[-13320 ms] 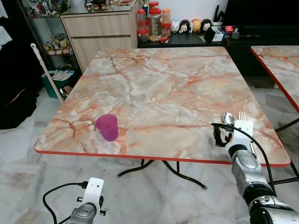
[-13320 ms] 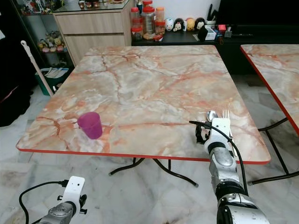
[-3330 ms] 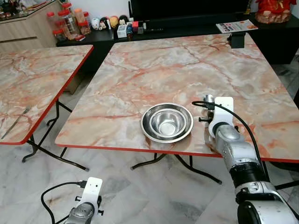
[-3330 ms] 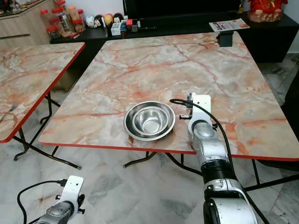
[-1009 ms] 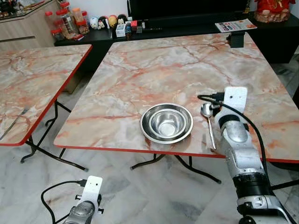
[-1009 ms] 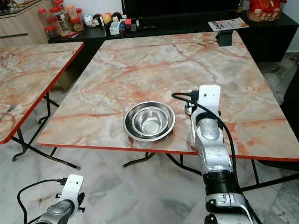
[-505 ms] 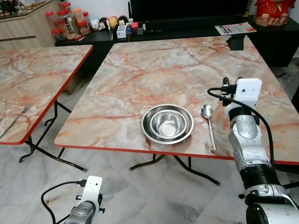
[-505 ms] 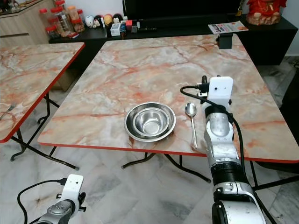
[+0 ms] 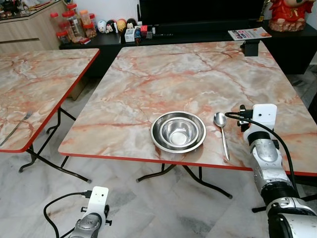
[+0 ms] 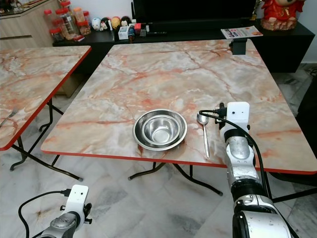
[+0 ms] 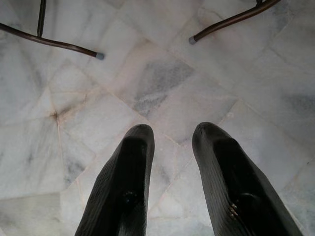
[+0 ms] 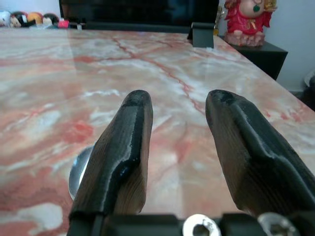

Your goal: Setting the table

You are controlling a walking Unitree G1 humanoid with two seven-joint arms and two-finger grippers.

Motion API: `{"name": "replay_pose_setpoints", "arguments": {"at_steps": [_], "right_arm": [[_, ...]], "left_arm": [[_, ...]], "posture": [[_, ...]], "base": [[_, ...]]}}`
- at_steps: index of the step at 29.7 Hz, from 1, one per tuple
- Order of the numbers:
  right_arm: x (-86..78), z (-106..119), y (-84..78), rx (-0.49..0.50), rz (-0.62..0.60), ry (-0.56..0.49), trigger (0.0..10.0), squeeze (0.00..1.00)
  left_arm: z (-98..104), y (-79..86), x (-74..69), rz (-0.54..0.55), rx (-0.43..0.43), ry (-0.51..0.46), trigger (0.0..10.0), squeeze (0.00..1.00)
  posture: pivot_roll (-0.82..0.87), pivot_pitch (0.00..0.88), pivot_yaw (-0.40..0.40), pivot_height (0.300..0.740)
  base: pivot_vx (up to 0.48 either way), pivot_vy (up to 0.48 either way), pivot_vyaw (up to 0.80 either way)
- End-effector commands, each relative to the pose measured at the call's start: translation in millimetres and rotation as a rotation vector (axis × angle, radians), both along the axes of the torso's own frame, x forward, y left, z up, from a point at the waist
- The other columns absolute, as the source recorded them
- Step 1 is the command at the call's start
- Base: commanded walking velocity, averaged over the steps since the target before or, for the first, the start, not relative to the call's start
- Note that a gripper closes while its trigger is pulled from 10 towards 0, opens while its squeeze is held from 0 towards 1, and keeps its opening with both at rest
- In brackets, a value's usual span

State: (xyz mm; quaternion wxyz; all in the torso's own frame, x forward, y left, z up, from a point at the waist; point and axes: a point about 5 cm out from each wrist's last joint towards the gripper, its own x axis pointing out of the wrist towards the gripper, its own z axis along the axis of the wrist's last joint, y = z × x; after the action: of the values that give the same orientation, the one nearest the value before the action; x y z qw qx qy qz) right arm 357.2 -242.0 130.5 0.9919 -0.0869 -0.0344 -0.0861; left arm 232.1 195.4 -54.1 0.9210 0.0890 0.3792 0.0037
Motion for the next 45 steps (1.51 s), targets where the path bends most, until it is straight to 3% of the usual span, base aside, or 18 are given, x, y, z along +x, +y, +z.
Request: {"name": "replay_pose_setpoints", "arguments": {"at_steps": [1, 24, 45], "right_arm": [[4.2, 6.3, 3.5, 0.005, 0.018, -0.027, 10.0, 0.0], [11.0, 10.1, 16.6, 0.037, 0.04, -0.053, 10.0, 0.0], [7.7, -5.5, 18.3, 0.073, 0.027, 0.012, 10.0, 0.0]], "left_arm": [[-1.7, 3.5, -3.7, 0.018, -0.007, 0.003, 10.0, 0.0], [-1.6, 5.4, -4.1, 0.027, -0.003, 0.001, 10.0, 0.0], [-2.1, 8.0, -5.8, 0.032, 0.008, 0.001, 10.0, 0.0]], "posture": [[-0.09, 0.033, 0.091, 0.74], [-0.08, 0.029, 0.098, 0.74], [-0.07, 0.035, 0.101, 0.74]], "base": [[0.0, 0.368, 0.0], [0.0, 0.404, 0.0], [0.0, 0.422, 0.0]]}}
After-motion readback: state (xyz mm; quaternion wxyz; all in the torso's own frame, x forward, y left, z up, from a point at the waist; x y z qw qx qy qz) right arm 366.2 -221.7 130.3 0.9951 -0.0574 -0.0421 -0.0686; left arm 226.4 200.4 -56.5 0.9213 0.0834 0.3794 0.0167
